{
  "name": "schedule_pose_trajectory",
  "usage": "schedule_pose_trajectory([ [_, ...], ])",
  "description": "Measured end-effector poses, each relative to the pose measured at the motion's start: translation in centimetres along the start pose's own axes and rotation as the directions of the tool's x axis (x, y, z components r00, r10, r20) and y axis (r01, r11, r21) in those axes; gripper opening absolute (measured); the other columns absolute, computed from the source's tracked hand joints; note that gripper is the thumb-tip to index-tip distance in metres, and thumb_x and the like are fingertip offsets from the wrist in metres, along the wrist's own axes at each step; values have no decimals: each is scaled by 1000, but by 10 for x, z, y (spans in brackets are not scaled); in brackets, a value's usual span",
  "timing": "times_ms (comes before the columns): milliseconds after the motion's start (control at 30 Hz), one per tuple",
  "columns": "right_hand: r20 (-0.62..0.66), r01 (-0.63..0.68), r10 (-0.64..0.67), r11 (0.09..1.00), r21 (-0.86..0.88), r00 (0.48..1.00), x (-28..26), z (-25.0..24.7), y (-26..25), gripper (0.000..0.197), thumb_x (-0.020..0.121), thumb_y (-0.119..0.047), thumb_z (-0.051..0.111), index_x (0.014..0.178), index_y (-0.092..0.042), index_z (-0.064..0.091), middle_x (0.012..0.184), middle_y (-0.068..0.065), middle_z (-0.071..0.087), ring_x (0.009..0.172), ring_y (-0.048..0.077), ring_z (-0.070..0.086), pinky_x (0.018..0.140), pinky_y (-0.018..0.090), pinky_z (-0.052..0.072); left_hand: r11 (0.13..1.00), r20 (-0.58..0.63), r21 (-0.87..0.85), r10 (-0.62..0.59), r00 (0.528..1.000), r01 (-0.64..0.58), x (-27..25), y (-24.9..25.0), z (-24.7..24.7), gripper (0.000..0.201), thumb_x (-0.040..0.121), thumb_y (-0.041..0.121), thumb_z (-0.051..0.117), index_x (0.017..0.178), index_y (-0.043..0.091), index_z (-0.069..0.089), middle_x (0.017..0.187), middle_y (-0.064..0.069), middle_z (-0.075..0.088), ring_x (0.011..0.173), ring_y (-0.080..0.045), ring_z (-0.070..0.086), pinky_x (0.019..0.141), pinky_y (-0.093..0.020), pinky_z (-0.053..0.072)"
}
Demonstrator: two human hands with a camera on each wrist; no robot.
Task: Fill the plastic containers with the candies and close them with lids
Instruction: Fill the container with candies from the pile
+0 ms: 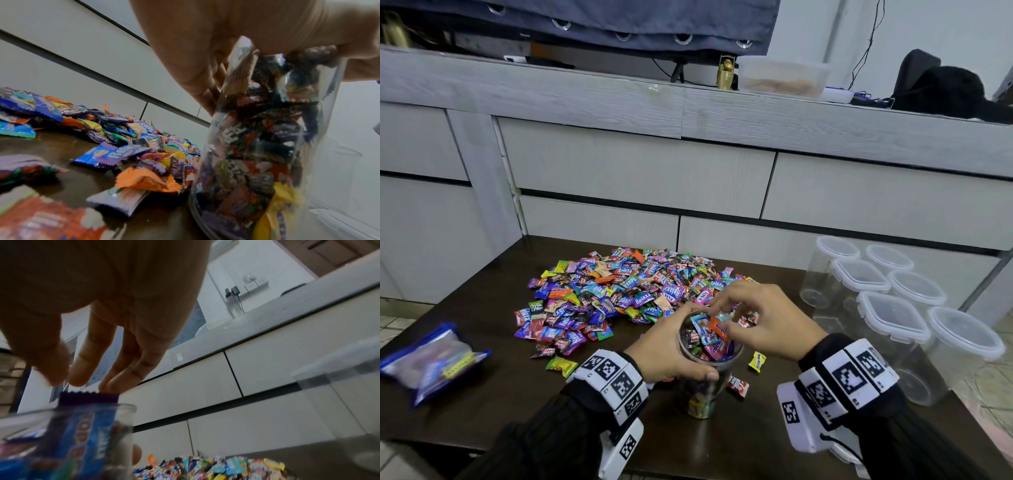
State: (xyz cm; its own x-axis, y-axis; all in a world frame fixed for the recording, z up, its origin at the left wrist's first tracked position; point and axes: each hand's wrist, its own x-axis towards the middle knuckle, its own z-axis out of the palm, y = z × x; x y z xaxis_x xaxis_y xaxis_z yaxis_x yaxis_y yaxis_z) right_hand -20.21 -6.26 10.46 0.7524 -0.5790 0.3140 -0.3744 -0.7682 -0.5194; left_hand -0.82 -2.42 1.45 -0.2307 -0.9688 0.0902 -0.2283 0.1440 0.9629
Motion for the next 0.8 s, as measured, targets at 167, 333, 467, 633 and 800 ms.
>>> schedule_pose_trajectory([
  [167, 207, -16, 59, 980, -200, 977, 6, 9, -3, 41, 74, -37, 78, 110, -19, 68, 98, -2, 63, 83, 6, 58, 79, 22, 47, 998, -42, 56, 17, 999, -15, -1, 0, 1, 81, 47, 35, 91, 117, 33, 51, 112, 12, 67, 109, -4, 63, 94, -24, 49],
  [333, 206, -10, 66, 965, -262, 976, 12, 21, 0, 34, 82, -31, 72, 112, -17, 67, 103, 4, 62, 91, 15, 58, 80, 21, 42, 997, -33, 79, 10, 999, -7, -2, 4, 1, 82, 49, 38, 91, 119, 33, 49, 114, 23, 64, 110, 3, 61, 89, -12, 45],
  [467, -57, -67, 64, 997, -49, 996, 1, 12, 6, 11, 91, -24, 62, 95, -16, 70, 88, -11, 63, 83, 5, 58, 74, 22, 46, 1000, -29, 17, 7, 1000, -6, -2, 2, 1, 87, 47, 32, 93, 122, 28, 50, 118, 3, 67, 114, -12, 63, 101, -36, 49],
  [633, -58, -222, 219, 974, -48, 974, -12, 9, 27, 11, 94, -18, 55, 97, -21, 64, 94, -9, 65, 90, 8, 58, 78, 28, 46, 1000, -25, 23, 6, 1000, -6, -3, 2, 0, 91, 45, 33, 94, 125, 30, 51, 123, 2, 65, 116, -12, 62, 103, -42, 49],
  [800, -67, -291, 304, 943, 162, 950, -26, 27, 30, 10, 96, -25, 54, 99, -35, 54, 95, -6, 63, 79, 2, 60, 69, 24, 49, 1000, -37, 9, 9, 999, -9, -5, 3, 3, 93, 47, 30, 95, 128, 27, 50, 124, 0, 64, 116, -15, 62, 101, -45, 49],
])
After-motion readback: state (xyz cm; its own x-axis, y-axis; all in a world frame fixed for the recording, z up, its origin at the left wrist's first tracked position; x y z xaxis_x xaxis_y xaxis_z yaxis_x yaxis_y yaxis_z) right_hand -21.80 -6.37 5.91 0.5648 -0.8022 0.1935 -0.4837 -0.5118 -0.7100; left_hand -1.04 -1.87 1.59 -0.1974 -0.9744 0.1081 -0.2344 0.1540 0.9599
